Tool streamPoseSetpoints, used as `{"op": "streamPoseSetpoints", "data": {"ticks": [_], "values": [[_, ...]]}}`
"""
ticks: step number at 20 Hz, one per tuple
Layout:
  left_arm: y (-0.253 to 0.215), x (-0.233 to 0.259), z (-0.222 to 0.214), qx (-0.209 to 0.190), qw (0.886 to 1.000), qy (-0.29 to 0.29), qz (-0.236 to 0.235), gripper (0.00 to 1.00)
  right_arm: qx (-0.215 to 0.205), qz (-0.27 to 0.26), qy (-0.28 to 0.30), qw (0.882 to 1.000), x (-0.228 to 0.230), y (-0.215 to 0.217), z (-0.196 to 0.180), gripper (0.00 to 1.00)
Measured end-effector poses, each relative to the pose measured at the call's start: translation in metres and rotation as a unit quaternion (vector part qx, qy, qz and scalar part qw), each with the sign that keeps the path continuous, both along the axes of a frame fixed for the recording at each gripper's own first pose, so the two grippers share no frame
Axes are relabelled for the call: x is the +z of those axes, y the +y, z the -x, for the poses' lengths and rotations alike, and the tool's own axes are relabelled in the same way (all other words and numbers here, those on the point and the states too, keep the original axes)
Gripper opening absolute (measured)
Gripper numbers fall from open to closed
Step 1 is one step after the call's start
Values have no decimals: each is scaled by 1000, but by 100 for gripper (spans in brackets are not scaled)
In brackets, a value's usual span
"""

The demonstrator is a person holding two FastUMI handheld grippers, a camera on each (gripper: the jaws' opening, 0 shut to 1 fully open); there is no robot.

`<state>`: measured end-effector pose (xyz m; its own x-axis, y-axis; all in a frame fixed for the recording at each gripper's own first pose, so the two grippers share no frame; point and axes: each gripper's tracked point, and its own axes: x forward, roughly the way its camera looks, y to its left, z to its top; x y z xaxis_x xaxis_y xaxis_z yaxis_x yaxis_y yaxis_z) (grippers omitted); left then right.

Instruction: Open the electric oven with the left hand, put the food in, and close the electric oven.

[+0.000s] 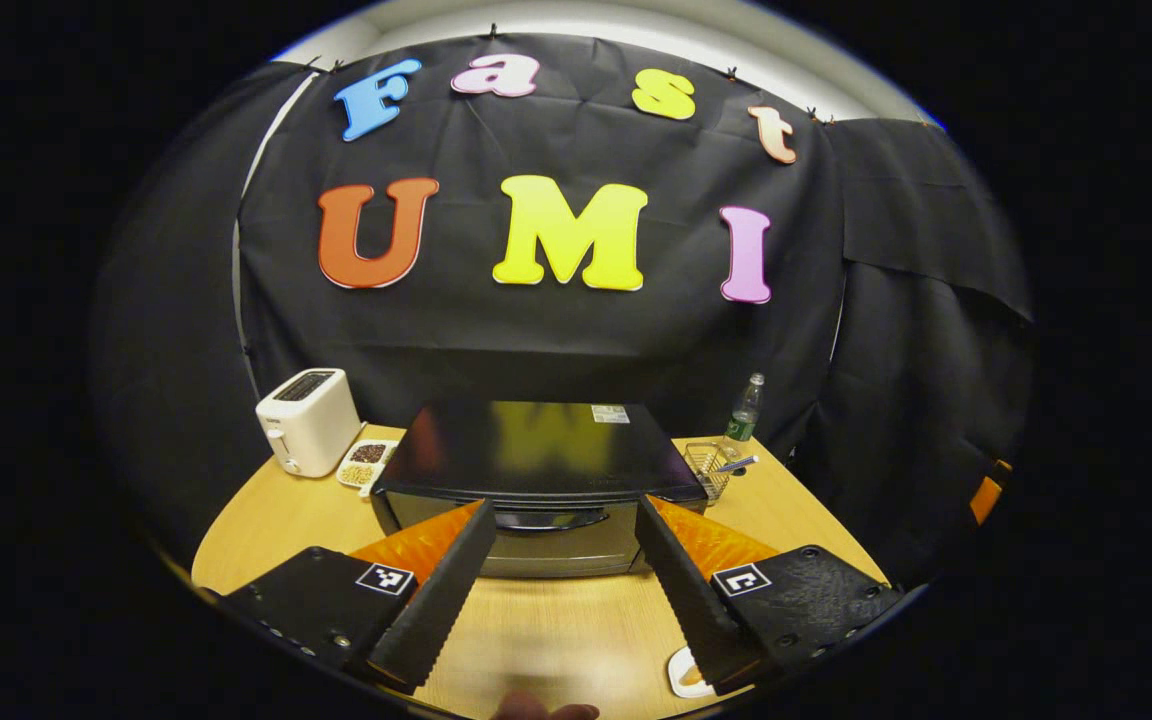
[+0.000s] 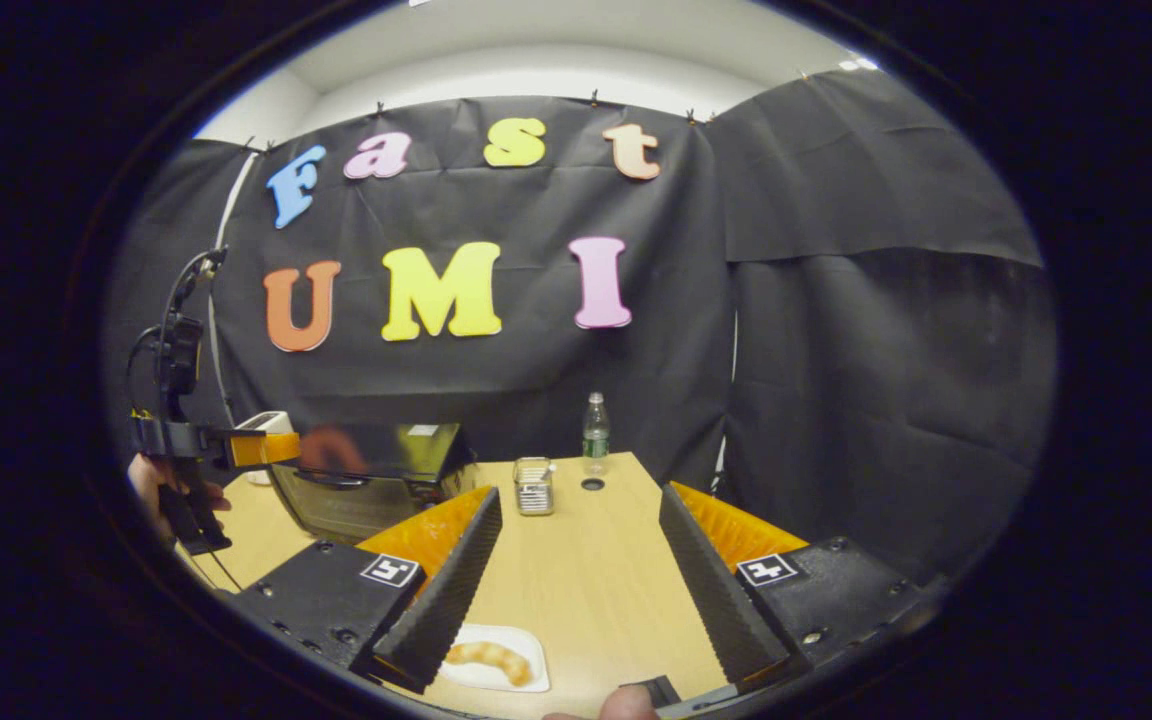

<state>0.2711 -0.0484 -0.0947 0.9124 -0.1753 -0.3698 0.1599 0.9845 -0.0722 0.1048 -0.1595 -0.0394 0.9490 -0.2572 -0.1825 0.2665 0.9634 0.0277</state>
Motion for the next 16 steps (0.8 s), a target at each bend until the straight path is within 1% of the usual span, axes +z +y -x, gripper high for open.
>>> {"op": "streamPoseSetpoints", "data": {"ticks": [1,4,5,6,7,8,9,10,11,12,13,14,16], "values": [[-4,-13,-14,-6,1000,14,8,93,-3,-5,5,1000,-3,-6,-5,99],[4,-42,-53,12,998,55,5,93,-18,-5,15,1000,-7,-23,-15,99],[9,-54,-60,20,998,67,-3,83,-22,0,17,1000,-7,-28,-18,99],[15,-65,-63,30,996,83,-12,93,-27,7,20,999,-6,-33,-20,99],[13,-60,-67,31,997,67,-14,94,-31,10,24,999,-8,-37,-23,99],[6,-57,-74,15,999,51,-12,93,-33,8,31,999,-13,-39,-23,99],[8,-64,-74,16,998,57,-26,92,-35,3,35,999,-17,-39,-24,99],[10,-70,-62,19,997,68,-36,94,-31,-5,43,999,-22,-36,-27,99],[8,-66,-65,12,998,50,-45,89,-26,-9,50,998,-27,-32,-28,99],[7,-70,-62,12,997,61,-52,95,-22,-10,55,998,-30,-28,-30,99],[5,-67,-62,11,997,53,-57,95,-19,-9,56,998,-30,-24,-30,100],[6,-74,-59,12,996,64,-62,98,-14,-6,55,998,-29,-21,-30,100],[6,-73,-51,12,995,71,-66,98,-10,2,49,999,-25,-16,-28,100]]}}
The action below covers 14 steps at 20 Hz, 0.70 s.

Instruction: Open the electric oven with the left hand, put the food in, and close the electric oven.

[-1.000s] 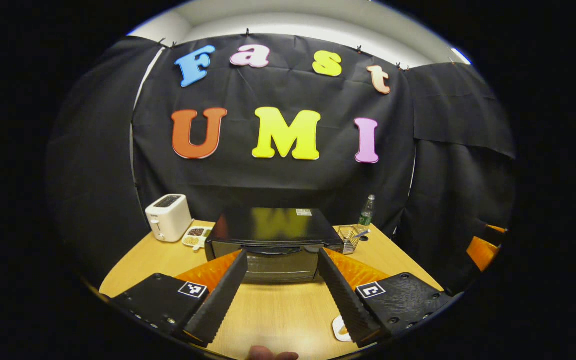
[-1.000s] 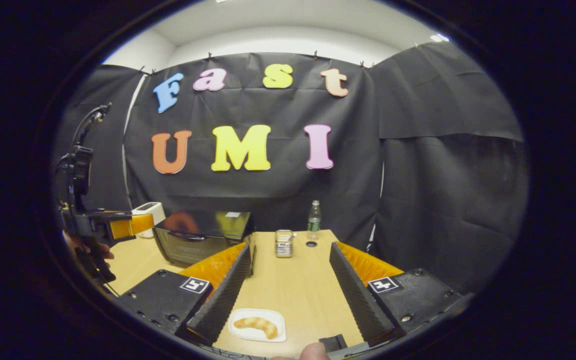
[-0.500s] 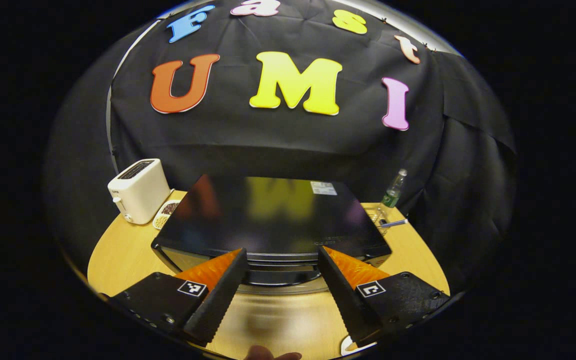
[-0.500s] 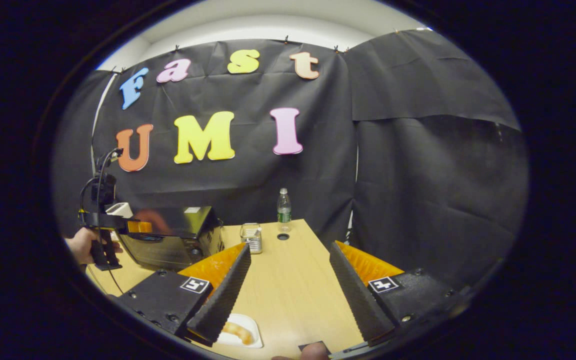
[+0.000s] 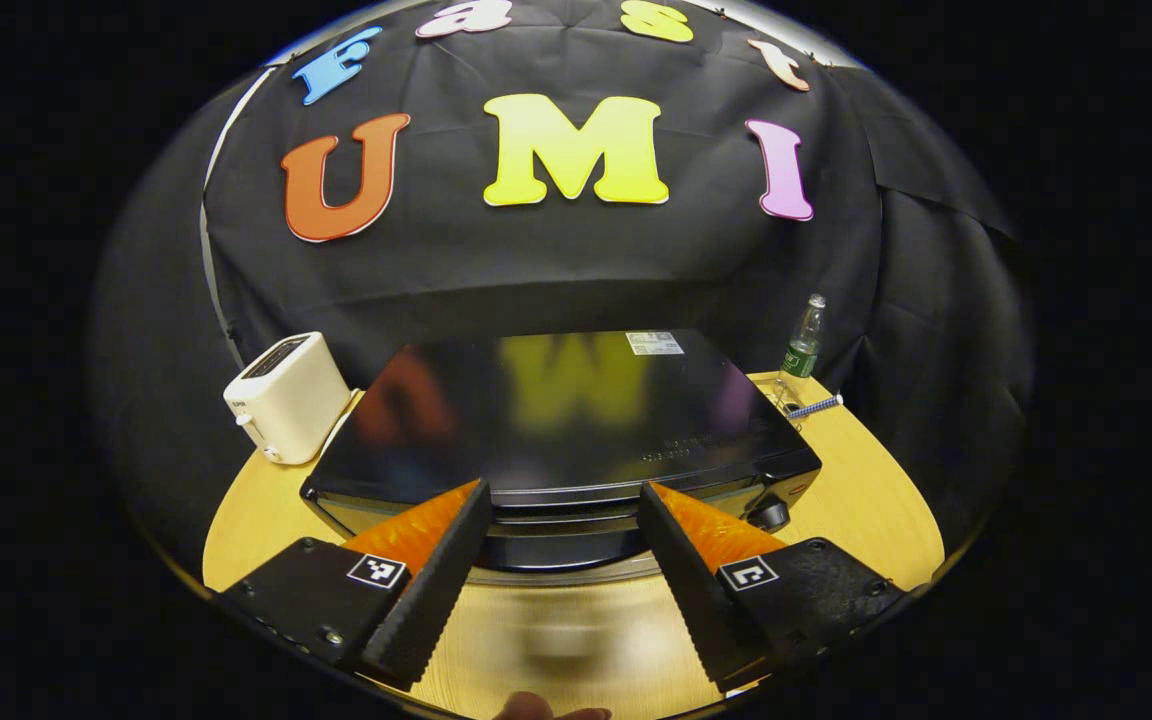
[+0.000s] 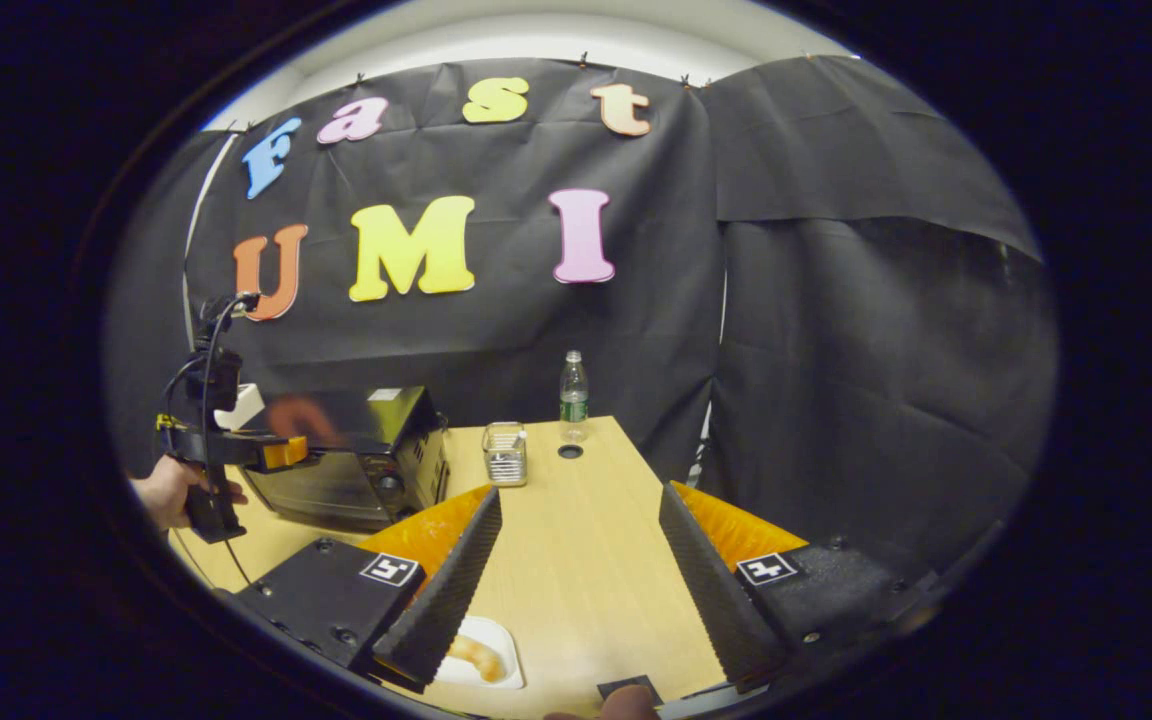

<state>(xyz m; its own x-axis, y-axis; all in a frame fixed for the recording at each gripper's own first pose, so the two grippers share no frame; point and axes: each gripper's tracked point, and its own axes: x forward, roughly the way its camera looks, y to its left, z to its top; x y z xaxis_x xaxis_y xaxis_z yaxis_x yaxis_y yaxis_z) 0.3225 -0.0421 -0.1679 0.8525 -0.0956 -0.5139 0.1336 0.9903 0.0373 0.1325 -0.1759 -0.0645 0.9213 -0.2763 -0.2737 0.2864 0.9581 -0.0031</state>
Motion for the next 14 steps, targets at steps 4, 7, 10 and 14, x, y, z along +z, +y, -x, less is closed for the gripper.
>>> {"op": "streamPoseSetpoints", "data": {"ticks": [4,7,10,14], "values": [[1,-3,24,-3,1000,13,-2,99,1,3,-6,1000,4,5,10,100],[0,-13,54,-9,999,36,18,99,1,5,-7,1000,4,8,21,100],[5,-53,91,10,993,110,50,98,7,3,-3,1000,2,16,31,100],[6,-97,123,12,987,152,58,96,18,19,1,1000,2,25,45,100]]}}
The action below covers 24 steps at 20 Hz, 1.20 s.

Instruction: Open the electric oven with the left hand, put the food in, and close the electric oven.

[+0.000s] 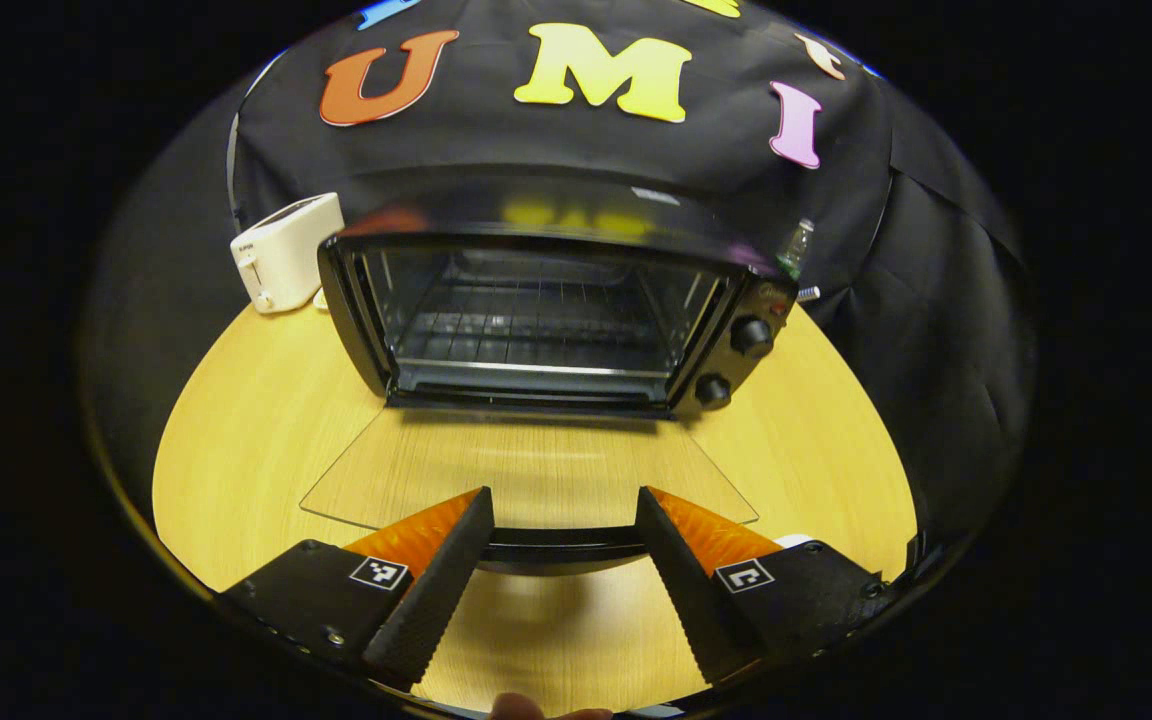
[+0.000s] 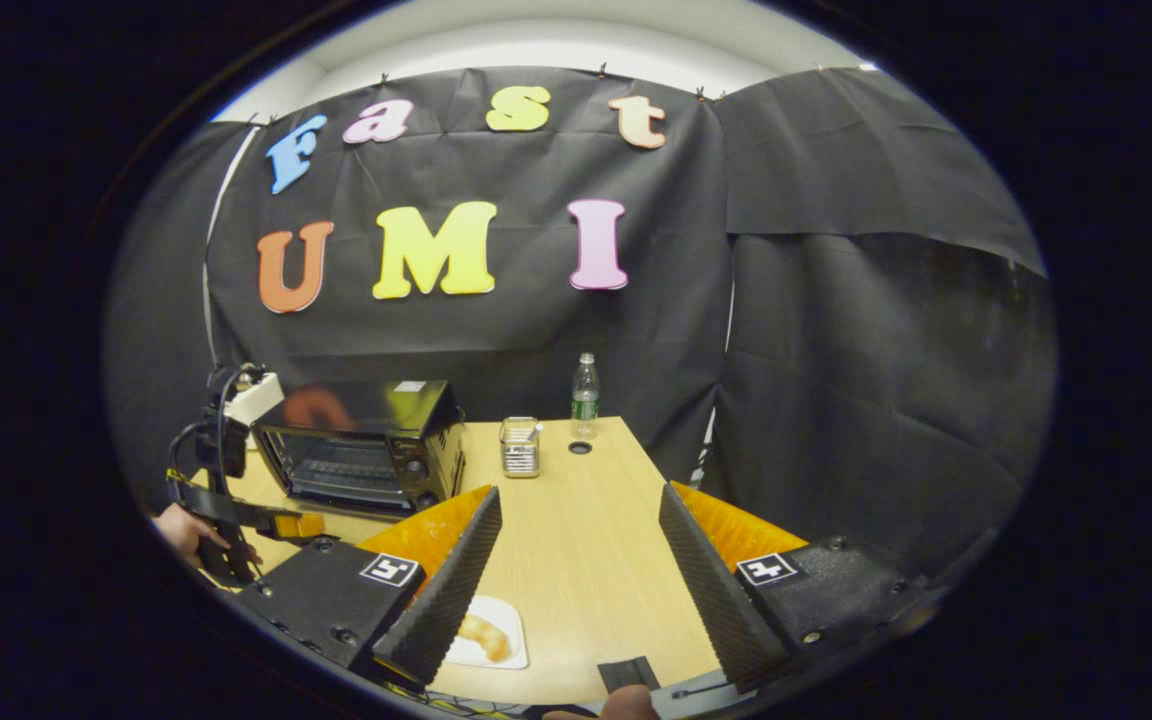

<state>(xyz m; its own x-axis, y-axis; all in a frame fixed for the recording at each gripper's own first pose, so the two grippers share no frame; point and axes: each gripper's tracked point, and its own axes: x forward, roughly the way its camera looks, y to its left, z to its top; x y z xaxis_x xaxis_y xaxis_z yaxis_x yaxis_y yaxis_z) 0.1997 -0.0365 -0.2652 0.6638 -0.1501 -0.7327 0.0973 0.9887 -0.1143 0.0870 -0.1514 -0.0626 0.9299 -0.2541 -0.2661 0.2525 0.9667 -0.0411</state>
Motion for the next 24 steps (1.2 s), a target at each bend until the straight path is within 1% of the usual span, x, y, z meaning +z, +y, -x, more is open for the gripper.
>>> {"op": "streamPoseSetpoints", "data": {"ticks": [3,4,5,7,10,13,17,19,21,24], "values": [[-2,-31,16,15,999,41,16,96,5,11,7,1000,0,4,11,100],[1,-44,21,19,998,53,13,100,6,12,6,1000,2,5,14,100],[1,-49,21,16,999,49,5,96,6,14,4,1000,5,6,17,99],[2,-53,20,1,999,36,-15,96,8,20,5,1000,6,8,23,99],[1,-47,14,-8,999,16,-35,95,15,20,9,1000,6,16,32,99],[-8,-24,10,-9,1000,-20,-17,94,27,23,12,999,7,21,41,99],[-9,22,13,-16,996,-84,-15,94,45,21,14,999,6,29,46,100],[-9,54,18,-17,992,-126,-15,95,72,21,14,997,4,35,45,100],[-5,88,28,-16,985,-171,-14,95,95,14,21,995,-3,34,43,100],[4,137,59,-8,974,-225,-7,94,121,12,46,992,-18,34,38,99]]}}
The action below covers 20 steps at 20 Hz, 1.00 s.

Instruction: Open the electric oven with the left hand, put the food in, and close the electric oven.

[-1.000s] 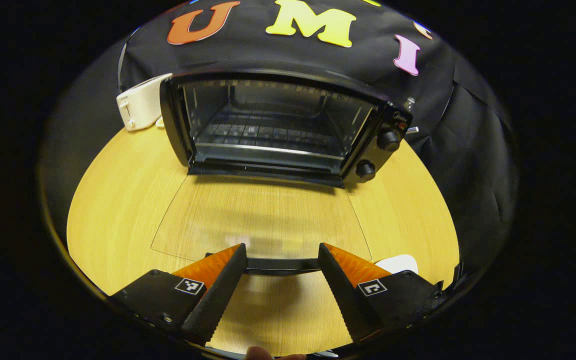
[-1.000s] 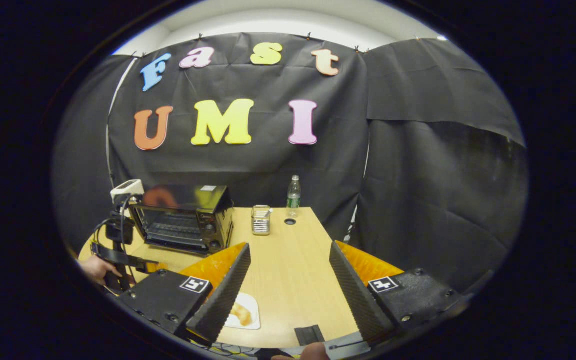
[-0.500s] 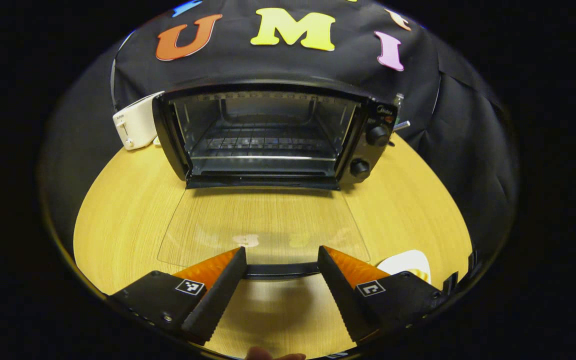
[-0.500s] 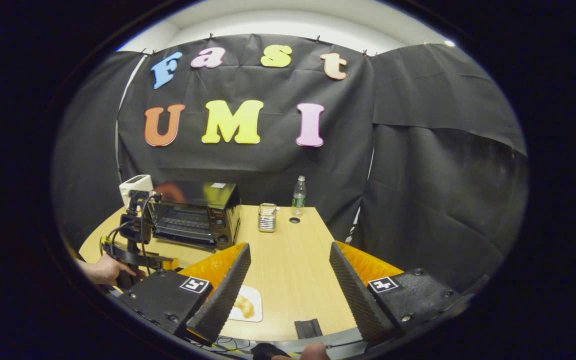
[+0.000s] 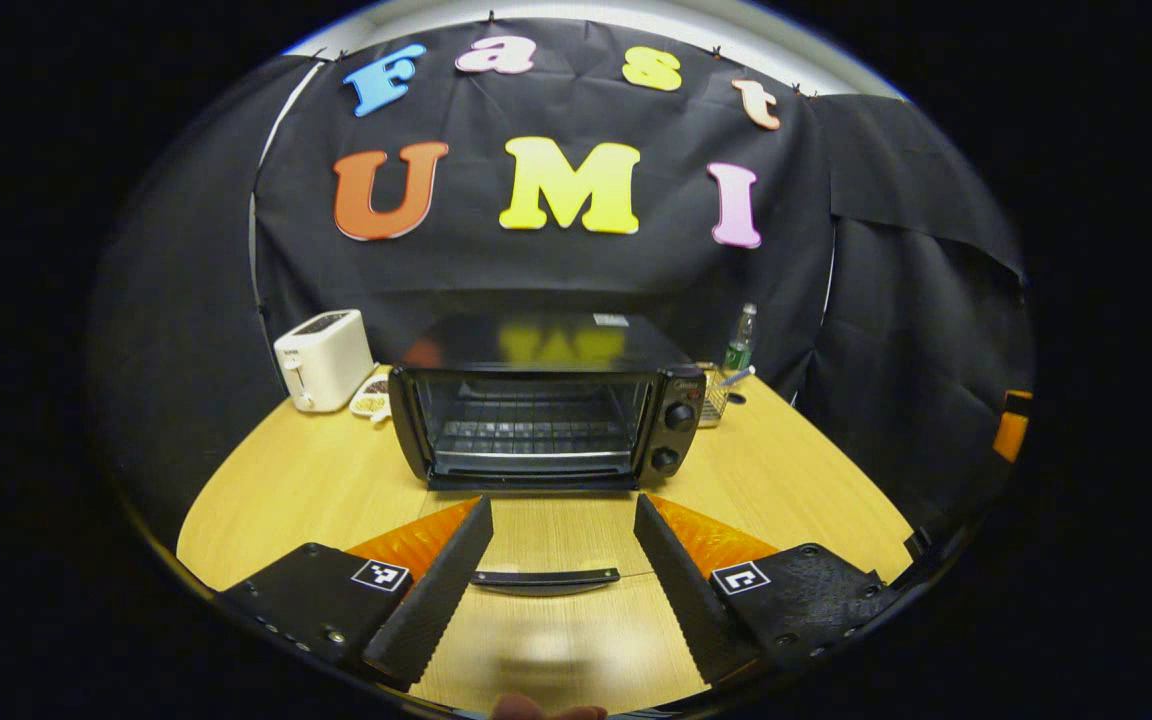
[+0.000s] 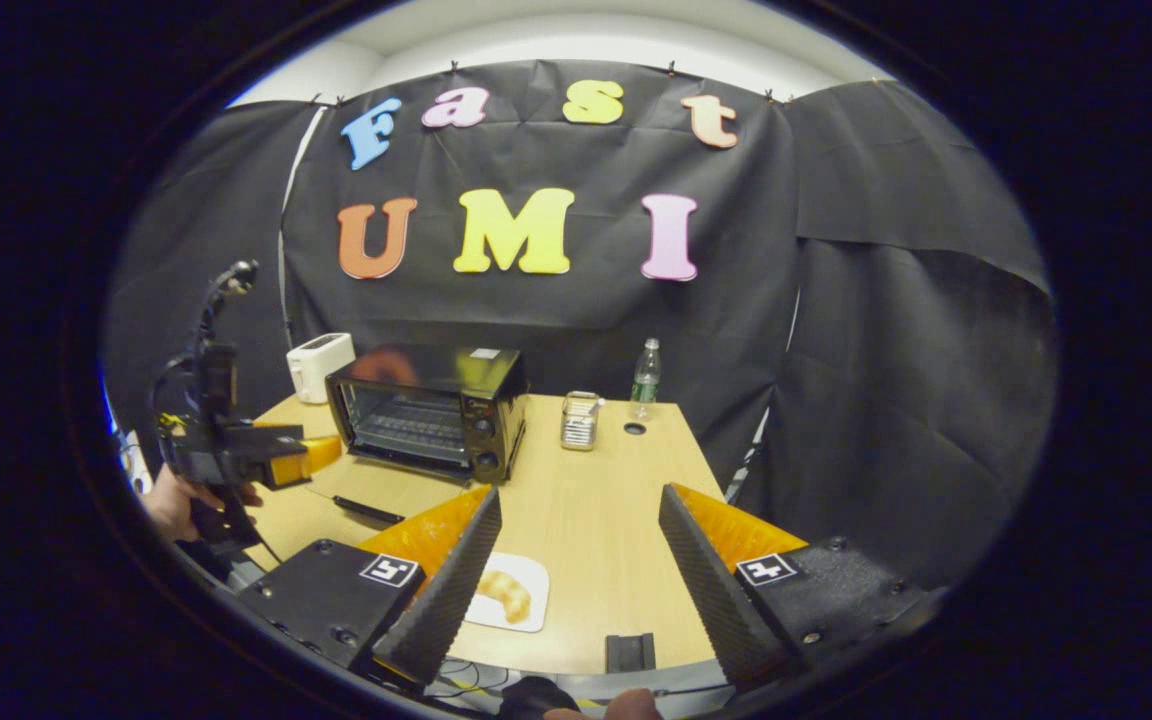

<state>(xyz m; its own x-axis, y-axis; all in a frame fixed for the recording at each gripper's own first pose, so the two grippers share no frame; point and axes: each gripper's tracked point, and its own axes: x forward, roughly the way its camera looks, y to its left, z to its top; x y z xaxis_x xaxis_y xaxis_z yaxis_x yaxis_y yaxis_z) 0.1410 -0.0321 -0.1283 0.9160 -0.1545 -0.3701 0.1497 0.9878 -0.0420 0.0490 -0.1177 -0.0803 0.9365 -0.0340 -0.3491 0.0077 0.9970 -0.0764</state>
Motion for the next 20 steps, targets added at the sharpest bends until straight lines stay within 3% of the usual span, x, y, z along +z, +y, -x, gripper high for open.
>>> {"op": "streamPoseSetpoints", "data": {"ticks": [9,15,20], "values": [[35,90,77,44,994,-98,-5,94,105,28,92,990,-79,29,-22,100],[52,107,71,99,990,-96,17,94,182,55,210,959,-174,45,-38,100],[53,110,44,148,985,-87,20,94,240,54,262,933,-218,56,-55,96]]}}
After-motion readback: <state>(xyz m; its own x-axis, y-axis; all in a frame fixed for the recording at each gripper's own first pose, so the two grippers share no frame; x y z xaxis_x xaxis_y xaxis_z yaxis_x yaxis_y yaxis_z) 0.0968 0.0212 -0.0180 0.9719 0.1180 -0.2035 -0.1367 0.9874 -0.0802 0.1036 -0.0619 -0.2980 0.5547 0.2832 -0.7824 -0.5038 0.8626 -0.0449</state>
